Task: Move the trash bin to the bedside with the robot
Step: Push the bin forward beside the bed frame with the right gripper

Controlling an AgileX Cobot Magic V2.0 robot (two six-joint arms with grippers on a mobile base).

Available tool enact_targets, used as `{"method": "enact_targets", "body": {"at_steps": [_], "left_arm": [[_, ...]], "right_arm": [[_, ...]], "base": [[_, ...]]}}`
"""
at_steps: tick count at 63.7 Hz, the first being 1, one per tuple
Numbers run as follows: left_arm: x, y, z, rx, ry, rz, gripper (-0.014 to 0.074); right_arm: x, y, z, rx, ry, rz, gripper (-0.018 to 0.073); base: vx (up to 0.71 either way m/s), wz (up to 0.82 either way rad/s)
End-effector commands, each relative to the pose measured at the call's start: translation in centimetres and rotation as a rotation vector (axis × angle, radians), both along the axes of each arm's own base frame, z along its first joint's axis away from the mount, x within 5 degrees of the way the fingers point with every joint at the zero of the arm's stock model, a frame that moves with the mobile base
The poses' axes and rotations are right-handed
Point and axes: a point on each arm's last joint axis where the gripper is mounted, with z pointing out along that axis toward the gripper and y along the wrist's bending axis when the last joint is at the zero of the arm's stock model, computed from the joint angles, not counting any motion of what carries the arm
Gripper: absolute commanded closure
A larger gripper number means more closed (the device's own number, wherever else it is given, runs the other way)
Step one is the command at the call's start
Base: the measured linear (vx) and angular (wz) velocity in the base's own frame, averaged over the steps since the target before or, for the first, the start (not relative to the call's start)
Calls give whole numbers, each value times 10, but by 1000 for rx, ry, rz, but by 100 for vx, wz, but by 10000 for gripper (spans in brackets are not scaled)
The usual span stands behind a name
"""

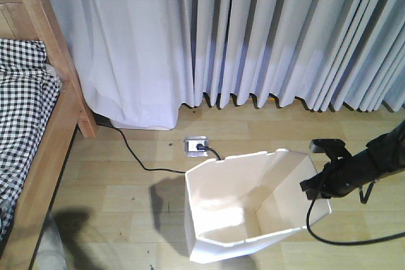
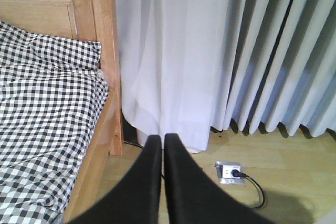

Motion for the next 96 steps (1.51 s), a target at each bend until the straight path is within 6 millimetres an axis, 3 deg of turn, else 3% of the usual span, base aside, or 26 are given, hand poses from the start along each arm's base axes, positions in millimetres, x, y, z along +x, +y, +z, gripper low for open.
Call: {"method": "enact_targets", "body": {"at_steps": [1, 34, 62, 74, 96], "left_arm": [[1, 0, 5, 4, -77, -4, 603], [1, 0, 5, 4, -77, -4, 603], [1, 0, 5, 4, -77, -4, 603], [1, 0, 5, 4, -77, -4, 603], [1, 0, 5, 4, -77, -4, 603]], "right_arm": [[26, 4, 22, 126, -57, -83, 564], [76, -9, -48, 109, -41, -212, 564], [101, -12, -96, 145, -2, -231, 561], [107, 4, -106, 46, 52, -67, 561], [114, 20, -125, 51, 105, -100, 551]], "base": [[0, -1], [0, -2], [1, -3], [1, -4], [1, -3]]}}
